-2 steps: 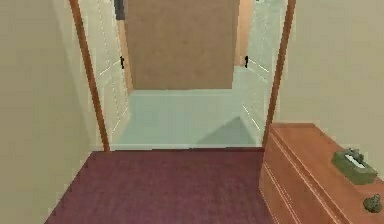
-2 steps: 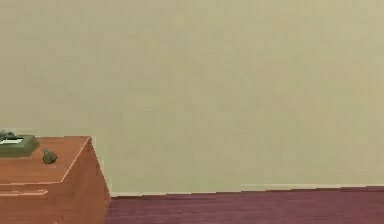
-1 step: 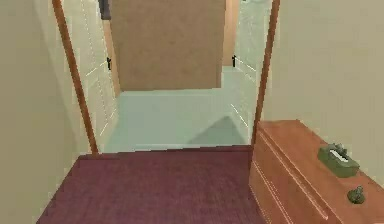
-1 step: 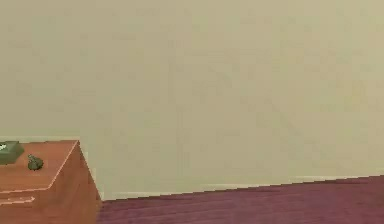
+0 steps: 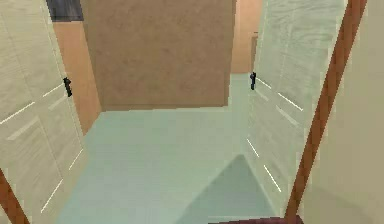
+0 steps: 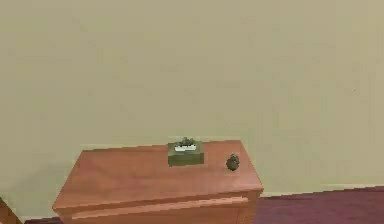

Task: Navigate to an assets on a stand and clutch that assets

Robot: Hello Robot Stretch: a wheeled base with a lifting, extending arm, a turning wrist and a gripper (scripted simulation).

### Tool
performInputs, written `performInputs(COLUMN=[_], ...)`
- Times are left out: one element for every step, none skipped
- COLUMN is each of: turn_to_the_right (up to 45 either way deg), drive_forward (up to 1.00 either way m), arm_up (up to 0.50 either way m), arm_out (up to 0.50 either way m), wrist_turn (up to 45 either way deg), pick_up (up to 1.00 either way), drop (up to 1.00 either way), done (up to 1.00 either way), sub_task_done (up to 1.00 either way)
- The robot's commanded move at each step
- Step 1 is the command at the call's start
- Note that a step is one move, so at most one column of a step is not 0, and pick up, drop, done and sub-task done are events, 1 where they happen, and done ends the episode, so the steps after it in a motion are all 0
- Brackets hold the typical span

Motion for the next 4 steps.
performInputs(turn_to_the_right=[0.0,3.0,0.0,3.0], drive_forward=[0.6,0.0,1.0,0.0], arm_up=[0.0,0.0,0.0,0.0], arm_out=[0.0,0.0,0.0,0.0], wrist_turn=[0.0,0.0,0.0,0.0], pick_up=[0.0,0.0,0.0,0.0], drop=[0.0,0.0,0.0,0.0], done=[0.0,0.0,0.0,0.0], sub_task_done=[0.0,0.0,0.0,0.0])
